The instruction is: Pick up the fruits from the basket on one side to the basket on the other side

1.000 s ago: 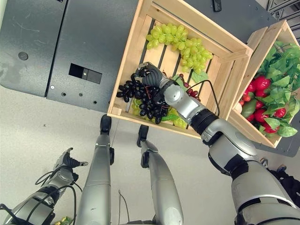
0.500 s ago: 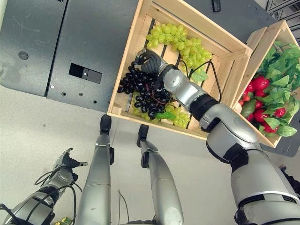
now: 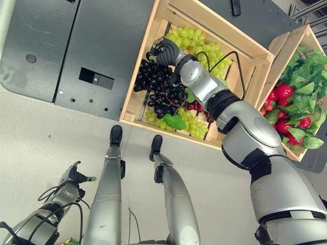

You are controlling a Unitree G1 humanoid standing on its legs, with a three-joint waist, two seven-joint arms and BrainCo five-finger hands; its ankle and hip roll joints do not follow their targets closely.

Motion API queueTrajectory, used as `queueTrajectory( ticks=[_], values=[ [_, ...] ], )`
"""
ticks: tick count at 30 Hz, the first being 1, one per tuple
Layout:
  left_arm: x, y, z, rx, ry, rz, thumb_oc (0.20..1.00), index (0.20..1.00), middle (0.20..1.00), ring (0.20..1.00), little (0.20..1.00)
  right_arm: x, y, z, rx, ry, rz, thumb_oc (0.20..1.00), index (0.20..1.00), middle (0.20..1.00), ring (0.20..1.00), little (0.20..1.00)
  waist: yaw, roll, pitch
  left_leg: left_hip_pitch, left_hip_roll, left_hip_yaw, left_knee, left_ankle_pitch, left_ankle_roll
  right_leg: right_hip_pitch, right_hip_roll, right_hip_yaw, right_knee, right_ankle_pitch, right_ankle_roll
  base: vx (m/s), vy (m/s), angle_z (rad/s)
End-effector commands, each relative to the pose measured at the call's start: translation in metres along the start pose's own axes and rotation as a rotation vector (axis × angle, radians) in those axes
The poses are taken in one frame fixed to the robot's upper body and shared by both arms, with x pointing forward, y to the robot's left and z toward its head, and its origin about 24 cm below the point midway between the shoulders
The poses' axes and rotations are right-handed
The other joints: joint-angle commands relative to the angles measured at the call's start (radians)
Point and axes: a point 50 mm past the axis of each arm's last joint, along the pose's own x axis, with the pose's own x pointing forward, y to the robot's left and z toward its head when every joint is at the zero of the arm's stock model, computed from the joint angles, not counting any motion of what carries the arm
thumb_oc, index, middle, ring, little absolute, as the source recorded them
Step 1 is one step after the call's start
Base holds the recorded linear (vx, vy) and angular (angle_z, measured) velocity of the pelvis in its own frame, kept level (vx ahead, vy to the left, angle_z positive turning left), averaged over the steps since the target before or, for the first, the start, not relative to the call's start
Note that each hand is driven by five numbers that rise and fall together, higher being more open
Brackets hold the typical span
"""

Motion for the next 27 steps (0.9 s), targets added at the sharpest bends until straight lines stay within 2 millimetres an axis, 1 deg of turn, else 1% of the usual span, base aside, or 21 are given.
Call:
queueTrajectory(
  ticks=[1, 7, 11, 12, 14, 16, 18, 27],
  values=[
    [-0.002, -0.001, -0.010, -0.009, 0.033, -0.006, 1.000, 1.000, 1.000, 1.000, 1.000, -0.004, -0.062, 0.036, -0.003, -0.119, -0.149, 0.200, 0.200, 0.200, 0.200, 0.200, 0.025, -0.020, 0.078, 0.039, -0.050, 0.005, 0.046, -0.044, 0.023, 0.013, -0.014, -0.010, -0.034, 0.119, 0.052, 0.00, 0.000, 0.00],
    [-0.002, 0.000, -0.010, -0.008, 0.030, -0.011, 1.000, 1.000, 1.000, 1.000, 1.000, -0.005, -0.071, 0.043, -0.034, -0.135, -0.161, 0.200, 0.200, 0.200, 0.200, 0.200, 0.028, -0.019, 0.078, 0.054, -0.050, 0.008, 0.038, -0.042, 0.021, 0.024, -0.016, -0.011, -0.036, 0.122, 0.054, 0.00, 0.000, 0.00],
    [-0.002, -0.002, -0.010, -0.006, 0.028, -0.015, 1.000, 1.000, 1.000, 1.000, 1.000, -0.006, -0.076, 0.041, -0.044, -0.126, -0.172, 0.200, 0.200, 0.200, 0.200, 0.200, 0.027, -0.019, 0.078, 0.060, -0.049, 0.008, 0.032, -0.039, 0.020, 0.027, -0.016, -0.010, -0.038, 0.123, 0.055, 0.00, 0.000, 0.00],
    [-0.002, -0.002, -0.010, -0.003, 0.025, -0.016, 1.000, 1.000, 1.000, 1.000, 1.000, -0.007, -0.076, 0.040, -0.069, -0.116, -0.171, 1.000, 1.000, 1.000, 1.000, 1.000, 0.027, -0.019, 0.078, 0.065, -0.048, 0.008, 0.022, -0.034, 0.019, 0.029, -0.018, -0.011, -0.044, 0.126, 0.055, 0.00, 0.000, 0.00],
    [-0.002, -0.002, -0.010, -0.002, 0.025, -0.018, 1.000, 1.000, 1.000, 1.000, 1.000, -0.007, -0.077, 0.037, -0.083, -0.103, -0.175, 1.000, 1.000, 1.000, 1.000, 1.000, 0.027, -0.019, 0.078, 0.065, -0.048, 0.006, 0.022, -0.032, 0.019, 0.029, -0.018, -0.010, -0.045, 0.126, 0.055, 0.00, 0.000, 0.00],
    [-0.002, -0.002, -0.010, 0.001, 0.025, -0.021, 1.000, 1.000, 1.000, 1.000, 1.000, -0.007, -0.075, 0.040, -0.150, -0.111, -0.152, 1.000, 1.000, 1.000, 1.000, 1.000, 0.026, -0.021, 0.078, 0.066, -0.049, 0.005, 0.019, -0.031, 0.018, 0.030, -0.018, -0.010, -0.047, 0.125, 0.055, 0.00, 0.000, 0.00],
    [-0.002, -0.003, -0.009, -0.004, 0.024, -0.023, 1.000, 1.000, 1.000, 1.000, 1.000, -0.008, -0.075, 0.040, -0.153, -0.118, -0.150, 1.000, 1.000, 1.000, 1.000, 1.000, 0.025, -0.023, 0.078, 0.066, -0.049, 0.006, 0.019, -0.031, 0.018, 0.031, -0.018, -0.011, -0.047, 0.125, 0.055, 0.00, 0.000, 0.00],
    [-0.004, -0.004, -0.013, -0.008, 0.025, -0.028, 1.000, 1.000, 1.000, 1.000, 1.000, -0.024, -0.069, 0.048, -0.270, -0.216, -0.038, 1.000, 1.000, 1.000, 1.000, 1.000, 0.009, -0.042, 0.078, 0.066, -0.047, 0.004, 0.017, -0.030, 0.015, 0.033, -0.016, -0.010, -0.047, 0.124, 0.057, 0.00, 0.000, 0.00]
  ],
)
